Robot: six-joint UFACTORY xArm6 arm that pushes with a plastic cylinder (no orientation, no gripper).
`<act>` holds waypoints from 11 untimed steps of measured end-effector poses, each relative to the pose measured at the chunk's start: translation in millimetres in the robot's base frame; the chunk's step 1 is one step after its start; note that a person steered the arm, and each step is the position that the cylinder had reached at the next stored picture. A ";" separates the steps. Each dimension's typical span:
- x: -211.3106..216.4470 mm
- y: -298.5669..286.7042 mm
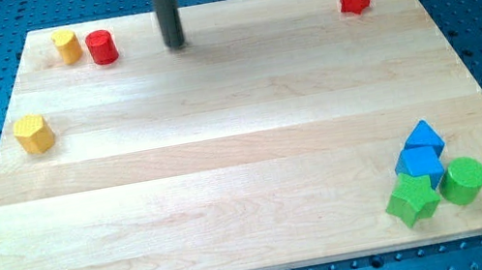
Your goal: Push the yellow hexagon to the bottom of the red circle
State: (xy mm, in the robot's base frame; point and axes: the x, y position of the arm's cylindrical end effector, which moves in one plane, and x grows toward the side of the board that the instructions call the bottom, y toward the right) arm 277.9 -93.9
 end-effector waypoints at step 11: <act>53.0 -127.4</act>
